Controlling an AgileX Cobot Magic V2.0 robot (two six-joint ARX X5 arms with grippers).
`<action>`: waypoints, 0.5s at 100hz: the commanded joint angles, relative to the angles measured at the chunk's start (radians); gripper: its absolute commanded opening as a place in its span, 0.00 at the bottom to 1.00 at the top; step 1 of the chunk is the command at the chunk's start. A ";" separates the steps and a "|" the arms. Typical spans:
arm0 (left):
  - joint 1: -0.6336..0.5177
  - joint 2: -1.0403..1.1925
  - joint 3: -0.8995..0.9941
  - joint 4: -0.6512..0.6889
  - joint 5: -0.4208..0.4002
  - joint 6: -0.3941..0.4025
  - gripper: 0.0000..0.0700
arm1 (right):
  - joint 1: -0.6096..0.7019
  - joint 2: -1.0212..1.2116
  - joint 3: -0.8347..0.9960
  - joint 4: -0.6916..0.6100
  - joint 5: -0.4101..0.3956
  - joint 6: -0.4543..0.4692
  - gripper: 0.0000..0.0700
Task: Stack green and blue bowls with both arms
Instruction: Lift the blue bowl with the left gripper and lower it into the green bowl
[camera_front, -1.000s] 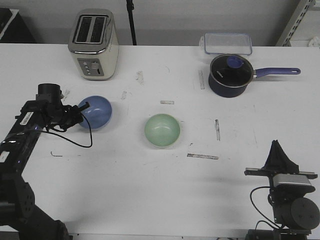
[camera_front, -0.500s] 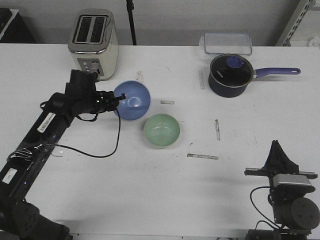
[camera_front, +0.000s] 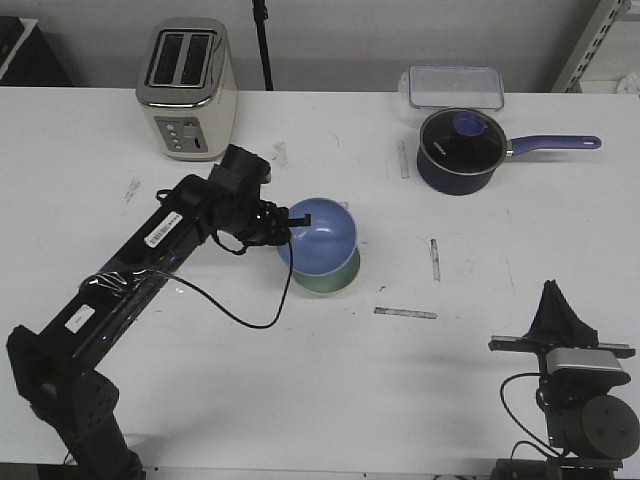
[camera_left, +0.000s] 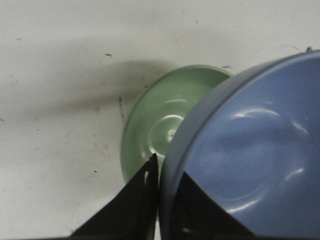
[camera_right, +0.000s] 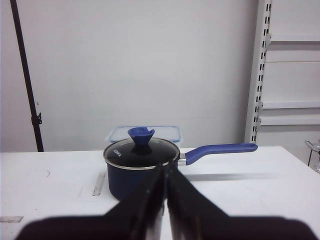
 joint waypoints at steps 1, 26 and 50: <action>-0.019 0.037 0.029 -0.002 0.000 -0.011 0.00 | 0.001 -0.001 0.005 0.013 -0.003 0.010 0.00; -0.049 0.089 0.029 -0.011 -0.015 -0.047 0.00 | 0.001 -0.001 0.005 0.013 -0.003 0.010 0.00; -0.046 0.100 0.029 -0.013 -0.058 -0.046 0.00 | 0.001 -0.001 0.005 0.013 -0.003 0.010 0.00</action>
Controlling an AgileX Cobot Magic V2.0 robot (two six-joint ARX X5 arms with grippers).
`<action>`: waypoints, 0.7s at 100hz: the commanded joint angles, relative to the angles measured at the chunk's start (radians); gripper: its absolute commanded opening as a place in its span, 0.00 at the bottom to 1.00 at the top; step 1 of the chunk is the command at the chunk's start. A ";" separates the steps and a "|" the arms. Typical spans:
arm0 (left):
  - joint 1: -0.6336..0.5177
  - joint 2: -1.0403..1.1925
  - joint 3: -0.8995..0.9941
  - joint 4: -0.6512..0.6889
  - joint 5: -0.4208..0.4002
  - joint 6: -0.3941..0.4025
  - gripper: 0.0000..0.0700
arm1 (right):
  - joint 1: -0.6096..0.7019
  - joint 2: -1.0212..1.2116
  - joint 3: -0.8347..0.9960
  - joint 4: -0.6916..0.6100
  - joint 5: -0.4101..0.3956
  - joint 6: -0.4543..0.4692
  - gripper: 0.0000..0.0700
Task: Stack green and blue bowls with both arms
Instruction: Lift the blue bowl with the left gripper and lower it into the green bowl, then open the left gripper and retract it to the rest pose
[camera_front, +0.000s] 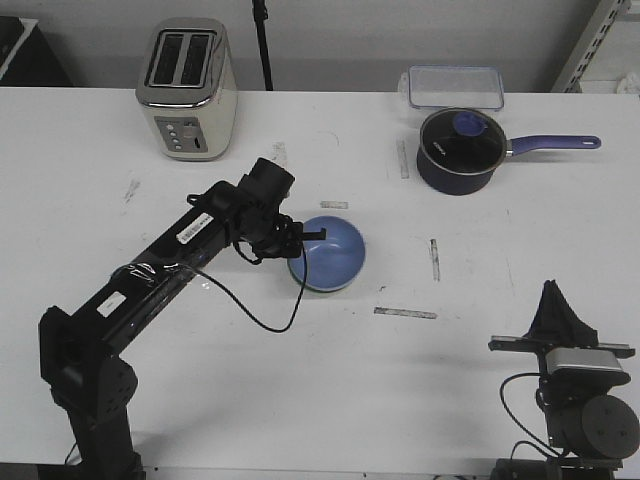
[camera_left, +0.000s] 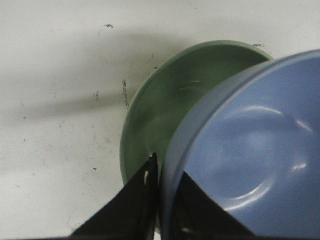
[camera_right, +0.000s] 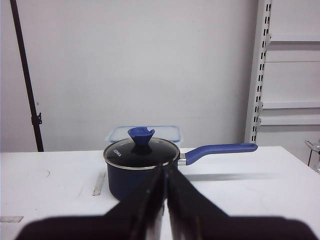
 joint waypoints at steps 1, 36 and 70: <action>-0.003 0.024 0.029 0.002 -0.005 -0.009 0.00 | 0.001 -0.001 0.005 0.013 -0.003 0.010 0.00; -0.001 0.050 0.029 0.005 -0.005 0.014 0.10 | 0.001 -0.001 0.005 0.013 -0.003 0.010 0.00; -0.001 0.050 0.029 0.012 0.000 0.014 0.18 | 0.001 -0.001 0.005 0.013 -0.003 0.010 0.00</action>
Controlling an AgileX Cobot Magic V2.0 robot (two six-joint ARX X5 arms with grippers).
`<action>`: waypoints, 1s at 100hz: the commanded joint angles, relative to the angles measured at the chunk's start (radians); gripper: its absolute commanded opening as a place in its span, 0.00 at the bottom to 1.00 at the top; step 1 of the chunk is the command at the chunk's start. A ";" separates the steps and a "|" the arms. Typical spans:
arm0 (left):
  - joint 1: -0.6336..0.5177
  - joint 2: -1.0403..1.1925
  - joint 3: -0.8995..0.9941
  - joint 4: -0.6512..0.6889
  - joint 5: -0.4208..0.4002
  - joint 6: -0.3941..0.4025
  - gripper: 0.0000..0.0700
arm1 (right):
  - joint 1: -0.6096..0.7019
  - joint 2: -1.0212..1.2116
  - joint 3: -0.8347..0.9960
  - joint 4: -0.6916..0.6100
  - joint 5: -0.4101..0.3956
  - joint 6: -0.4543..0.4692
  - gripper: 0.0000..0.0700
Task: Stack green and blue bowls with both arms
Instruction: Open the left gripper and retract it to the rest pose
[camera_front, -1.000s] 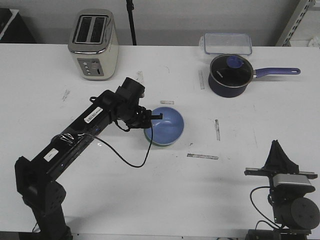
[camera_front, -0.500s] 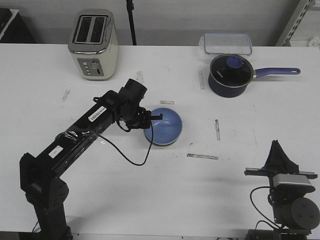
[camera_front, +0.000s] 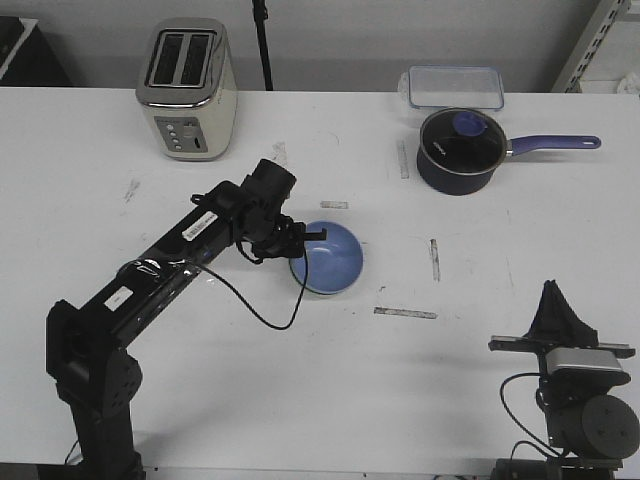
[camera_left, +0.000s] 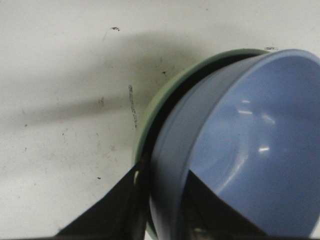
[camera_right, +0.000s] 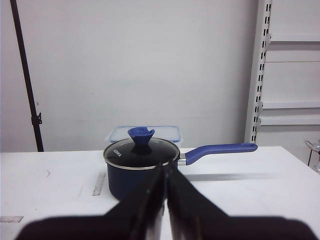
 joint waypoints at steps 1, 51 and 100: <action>-0.004 0.021 0.029 0.000 0.005 0.005 0.19 | 0.001 -0.001 0.005 0.013 -0.003 0.010 0.00; 0.012 -0.088 0.028 -0.019 0.004 0.005 0.25 | 0.001 -0.001 0.005 0.013 -0.003 0.010 0.00; 0.088 -0.310 -0.093 0.160 -0.130 0.085 0.23 | 0.001 -0.001 0.005 0.013 -0.003 0.010 0.00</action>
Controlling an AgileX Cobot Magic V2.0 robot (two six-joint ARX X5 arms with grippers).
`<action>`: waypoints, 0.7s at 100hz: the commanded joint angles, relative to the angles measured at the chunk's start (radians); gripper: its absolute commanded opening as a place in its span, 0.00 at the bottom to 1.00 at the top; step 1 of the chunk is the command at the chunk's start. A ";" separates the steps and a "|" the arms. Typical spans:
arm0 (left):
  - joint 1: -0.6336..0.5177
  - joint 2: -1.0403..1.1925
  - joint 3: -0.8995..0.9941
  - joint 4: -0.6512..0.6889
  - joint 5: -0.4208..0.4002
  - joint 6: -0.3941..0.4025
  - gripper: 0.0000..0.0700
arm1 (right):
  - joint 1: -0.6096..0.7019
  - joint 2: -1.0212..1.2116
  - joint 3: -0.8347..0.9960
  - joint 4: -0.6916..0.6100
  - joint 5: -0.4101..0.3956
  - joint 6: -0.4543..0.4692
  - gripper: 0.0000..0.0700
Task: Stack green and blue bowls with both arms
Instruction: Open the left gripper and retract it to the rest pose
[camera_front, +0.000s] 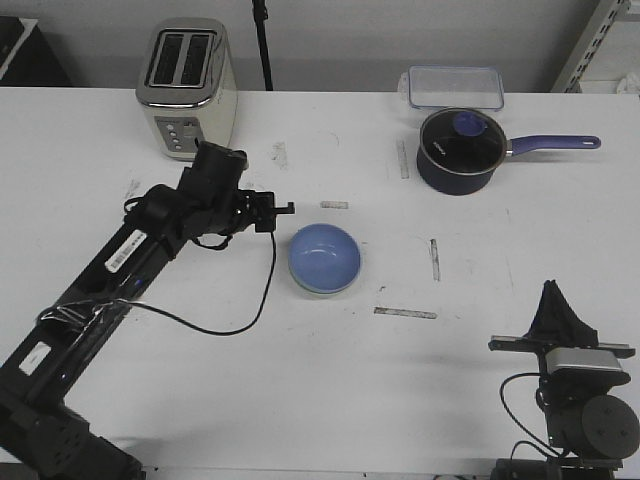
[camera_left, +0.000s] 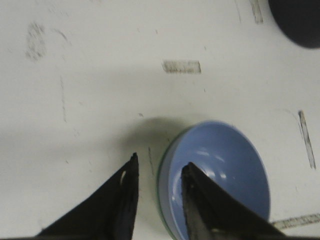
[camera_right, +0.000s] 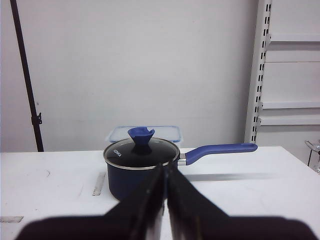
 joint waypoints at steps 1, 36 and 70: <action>0.011 -0.028 -0.027 0.045 -0.026 0.053 0.23 | 0.001 -0.001 0.005 0.013 -0.003 0.010 0.00; 0.138 -0.333 -0.421 0.422 -0.032 0.231 0.22 | 0.001 -0.001 0.005 0.013 -0.003 0.010 0.00; 0.298 -0.684 -0.909 0.826 -0.028 0.413 0.05 | 0.001 -0.001 0.005 0.013 -0.003 0.010 0.00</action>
